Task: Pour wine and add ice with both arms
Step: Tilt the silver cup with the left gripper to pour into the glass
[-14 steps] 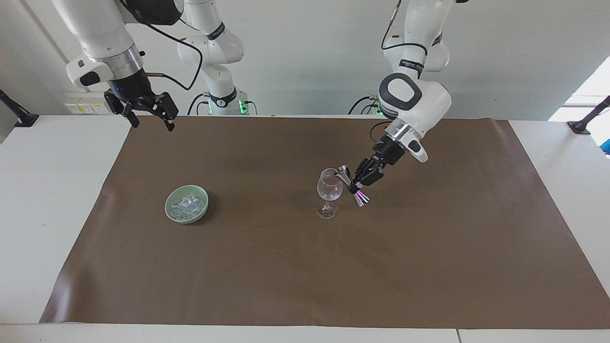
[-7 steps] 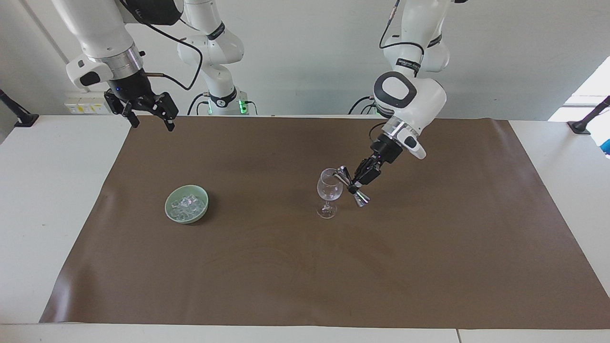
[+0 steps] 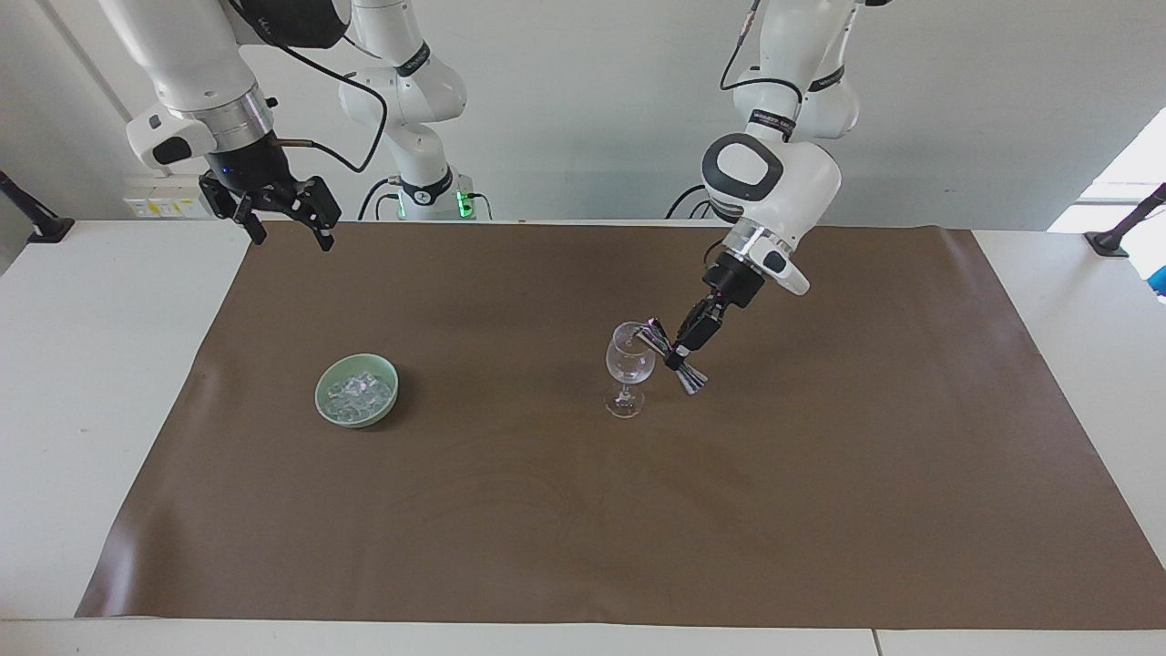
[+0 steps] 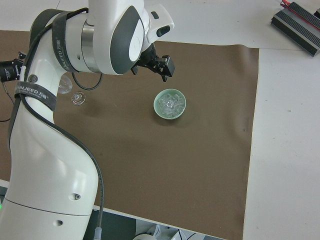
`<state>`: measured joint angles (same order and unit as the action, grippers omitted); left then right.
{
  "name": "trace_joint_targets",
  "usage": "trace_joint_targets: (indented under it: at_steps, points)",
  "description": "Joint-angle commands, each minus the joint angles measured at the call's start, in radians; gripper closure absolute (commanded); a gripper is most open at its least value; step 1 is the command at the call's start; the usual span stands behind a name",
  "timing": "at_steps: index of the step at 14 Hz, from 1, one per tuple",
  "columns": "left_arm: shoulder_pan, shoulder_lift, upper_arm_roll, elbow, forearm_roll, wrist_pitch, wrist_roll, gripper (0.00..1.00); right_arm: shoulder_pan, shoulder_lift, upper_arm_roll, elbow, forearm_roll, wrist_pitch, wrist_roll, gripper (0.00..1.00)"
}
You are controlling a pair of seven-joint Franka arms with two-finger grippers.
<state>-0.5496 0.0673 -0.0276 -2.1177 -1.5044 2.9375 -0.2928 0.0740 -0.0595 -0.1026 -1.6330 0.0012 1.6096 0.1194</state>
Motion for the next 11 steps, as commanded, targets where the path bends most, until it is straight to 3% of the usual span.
trace_joint_targets:
  at_steps: [1,11]
  points:
    - [-0.041,-0.003,0.014,-0.015,0.004,0.063,0.041,1.00,-0.008,-0.023,0.003,-0.025,0.026,-0.002,-0.021,0.00]
    - [-0.073,0.011,0.014,-0.004,0.004,0.175,0.144,1.00,-0.008,-0.025,0.003,-0.025,0.026,-0.002,-0.021,0.00]
